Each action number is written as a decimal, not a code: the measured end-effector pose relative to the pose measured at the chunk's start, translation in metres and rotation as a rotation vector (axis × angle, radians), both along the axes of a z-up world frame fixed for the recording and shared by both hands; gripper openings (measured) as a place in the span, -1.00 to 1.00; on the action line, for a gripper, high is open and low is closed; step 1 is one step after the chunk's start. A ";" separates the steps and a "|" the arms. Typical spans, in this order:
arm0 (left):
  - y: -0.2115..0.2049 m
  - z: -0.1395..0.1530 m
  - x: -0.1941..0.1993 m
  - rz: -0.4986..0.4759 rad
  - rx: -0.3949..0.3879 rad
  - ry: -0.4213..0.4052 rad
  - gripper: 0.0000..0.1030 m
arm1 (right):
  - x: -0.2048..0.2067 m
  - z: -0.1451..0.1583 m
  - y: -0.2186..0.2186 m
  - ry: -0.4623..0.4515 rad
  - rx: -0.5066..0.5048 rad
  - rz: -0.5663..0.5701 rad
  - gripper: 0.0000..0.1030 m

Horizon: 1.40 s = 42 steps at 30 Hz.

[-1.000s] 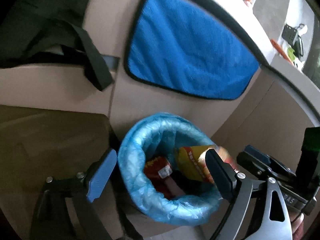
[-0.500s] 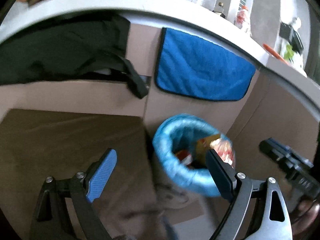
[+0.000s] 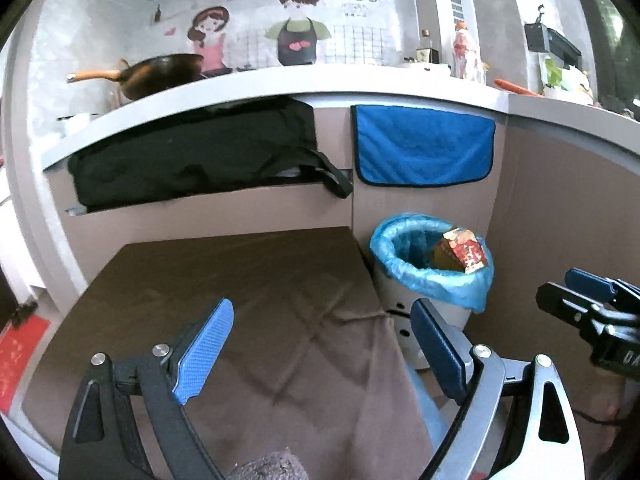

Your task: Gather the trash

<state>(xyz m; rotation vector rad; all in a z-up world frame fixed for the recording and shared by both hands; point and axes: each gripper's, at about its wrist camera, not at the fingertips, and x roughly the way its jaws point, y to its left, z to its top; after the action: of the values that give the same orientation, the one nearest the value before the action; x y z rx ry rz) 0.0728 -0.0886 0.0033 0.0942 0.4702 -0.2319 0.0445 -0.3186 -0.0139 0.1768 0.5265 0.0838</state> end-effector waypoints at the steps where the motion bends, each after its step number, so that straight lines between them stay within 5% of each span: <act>1: 0.002 0.000 -0.005 0.005 0.001 -0.004 0.75 | -0.009 0.000 0.008 -0.023 -0.023 -0.011 0.47; 9: 0.014 -0.005 -0.038 0.048 0.009 -0.021 0.75 | -0.036 -0.004 0.044 -0.066 -0.123 -0.045 0.47; 42: 0.031 0.000 -0.059 0.098 -0.035 -0.046 0.75 | -0.055 -0.002 0.058 -0.108 -0.137 -0.037 0.47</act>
<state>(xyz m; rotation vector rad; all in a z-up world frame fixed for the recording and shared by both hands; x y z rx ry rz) 0.0137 -0.0572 0.0033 0.0427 0.4232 -0.1418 -0.0110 -0.2601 -0.0161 0.0475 0.4199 0.0212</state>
